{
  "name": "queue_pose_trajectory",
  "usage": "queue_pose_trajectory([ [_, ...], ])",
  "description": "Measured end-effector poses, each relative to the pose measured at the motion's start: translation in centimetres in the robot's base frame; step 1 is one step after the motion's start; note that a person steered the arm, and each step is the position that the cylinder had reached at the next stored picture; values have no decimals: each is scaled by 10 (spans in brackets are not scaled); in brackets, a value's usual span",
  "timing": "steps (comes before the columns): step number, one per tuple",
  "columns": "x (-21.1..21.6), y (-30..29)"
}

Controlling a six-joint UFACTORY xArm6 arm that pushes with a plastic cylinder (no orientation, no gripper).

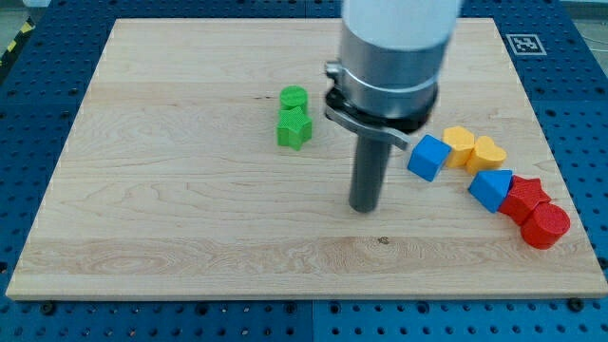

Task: Push the cube into the green blocks

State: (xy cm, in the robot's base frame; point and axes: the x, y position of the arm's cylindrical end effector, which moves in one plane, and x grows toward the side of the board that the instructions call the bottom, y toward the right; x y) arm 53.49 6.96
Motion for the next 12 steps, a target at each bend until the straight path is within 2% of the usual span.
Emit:
queue_pose_trajectory([
  [1,-2,41],
  [2,-25,73],
  [3,-60,73],
  [4,-65,75],
  [5,-70,108],
  [6,-110,105],
  [7,-118,64],
  [8,-112,51],
  [10,-94,66],
  [12,-94,19],
])
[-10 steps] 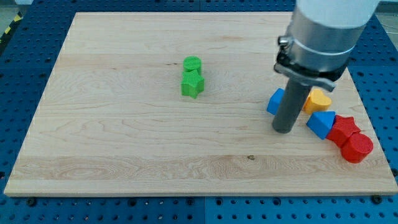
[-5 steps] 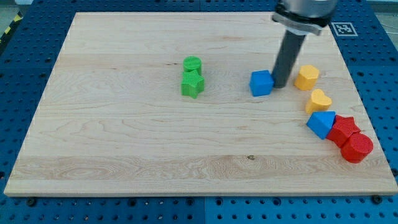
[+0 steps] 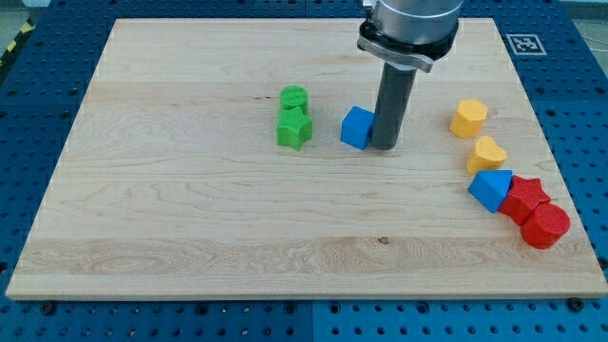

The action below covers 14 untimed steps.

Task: Push the cube into the green blocks

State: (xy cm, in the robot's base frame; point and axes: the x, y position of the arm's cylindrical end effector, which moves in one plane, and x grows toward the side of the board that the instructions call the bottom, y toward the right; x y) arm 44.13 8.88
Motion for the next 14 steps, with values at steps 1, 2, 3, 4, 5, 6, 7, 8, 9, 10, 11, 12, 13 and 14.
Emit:
queue_pose_trajectory([
  [1,-1,-3],
  [2,-12,-3],
  [3,-30,-4],
  [4,-53,4],
  [5,-34,4],
  [6,-7,1],
  [7,-17,-28],
  [8,-20,-24],
  [9,-28,13],
  [10,-54,15],
  [11,-54,15],
  [12,-53,-1],
  [13,-52,-10],
  [14,-43,-20],
])
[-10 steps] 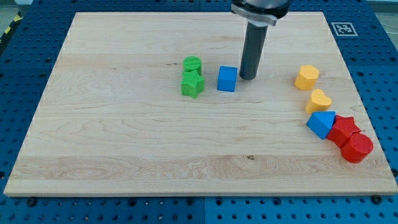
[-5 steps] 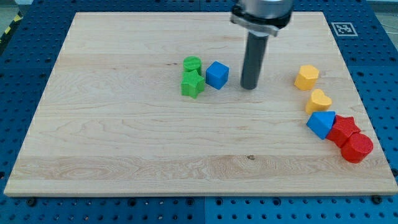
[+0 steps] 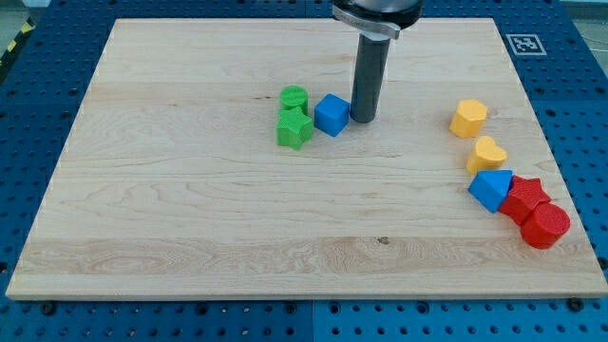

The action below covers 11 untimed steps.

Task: Push the cube into the green blocks

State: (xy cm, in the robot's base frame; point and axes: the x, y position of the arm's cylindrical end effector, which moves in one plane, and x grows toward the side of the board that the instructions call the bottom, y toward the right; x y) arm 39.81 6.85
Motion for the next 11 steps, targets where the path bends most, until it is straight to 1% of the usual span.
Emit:
queue_pose_trajectory([
  [1,3,-14],
  [3,3,-18],
  [4,-13,8],
  [5,-49,28],
  [6,-51,74],
  [7,-51,103],
  [8,-51,105],
  [9,-49,132],
  [11,-49,135],
])
